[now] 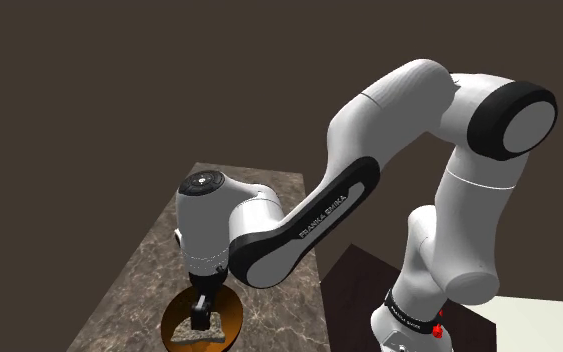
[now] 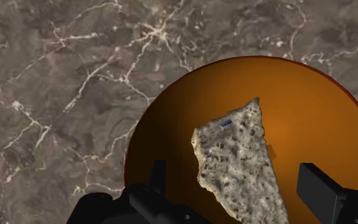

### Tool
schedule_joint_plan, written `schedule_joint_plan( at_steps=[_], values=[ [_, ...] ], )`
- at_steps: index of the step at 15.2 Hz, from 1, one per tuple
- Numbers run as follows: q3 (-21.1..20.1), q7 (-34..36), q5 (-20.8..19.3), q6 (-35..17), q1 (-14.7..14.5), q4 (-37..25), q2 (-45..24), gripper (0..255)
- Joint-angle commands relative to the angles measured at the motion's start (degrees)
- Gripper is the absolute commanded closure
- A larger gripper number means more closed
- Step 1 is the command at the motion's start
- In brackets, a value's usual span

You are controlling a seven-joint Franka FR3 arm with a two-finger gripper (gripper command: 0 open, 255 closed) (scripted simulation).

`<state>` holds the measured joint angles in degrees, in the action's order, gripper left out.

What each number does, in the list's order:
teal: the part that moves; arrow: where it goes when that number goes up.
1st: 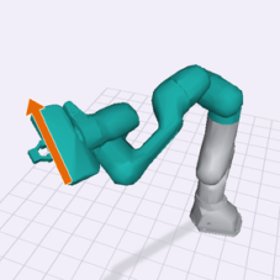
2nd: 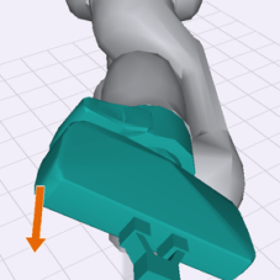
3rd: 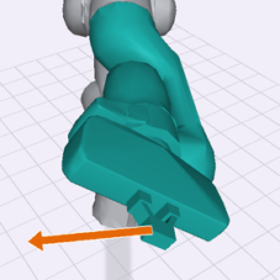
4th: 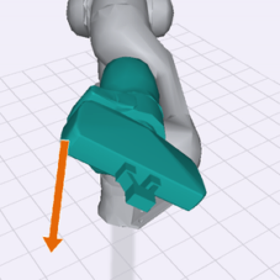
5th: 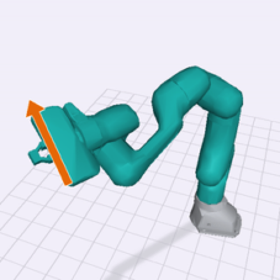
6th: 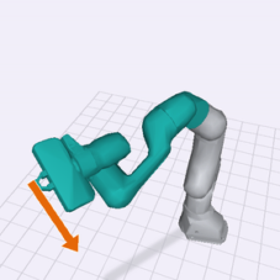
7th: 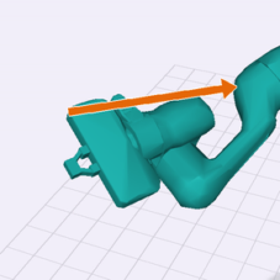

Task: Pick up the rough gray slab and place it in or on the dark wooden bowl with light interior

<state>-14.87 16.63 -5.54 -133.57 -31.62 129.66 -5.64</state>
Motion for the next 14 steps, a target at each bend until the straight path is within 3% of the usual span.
schedule_joint_plan(
  at_steps=[1, 3, 7, 14],
  values=[
    [0.0, 0.0, 0.0, 0.0, 0.0, 0.0, 0.0, 0],
    [0.0, 0.0, 0.0, 0.0, 0.0, 0.0, 0.0, 0],
    [-0.32, -1.34, 1.94, 7.04, 0.02, -2.9, 4.35, 0],
    [-0.31, -1.34, 1.94, 7.04, 0.01, -2.9, 4.35, 0]
  ],
)
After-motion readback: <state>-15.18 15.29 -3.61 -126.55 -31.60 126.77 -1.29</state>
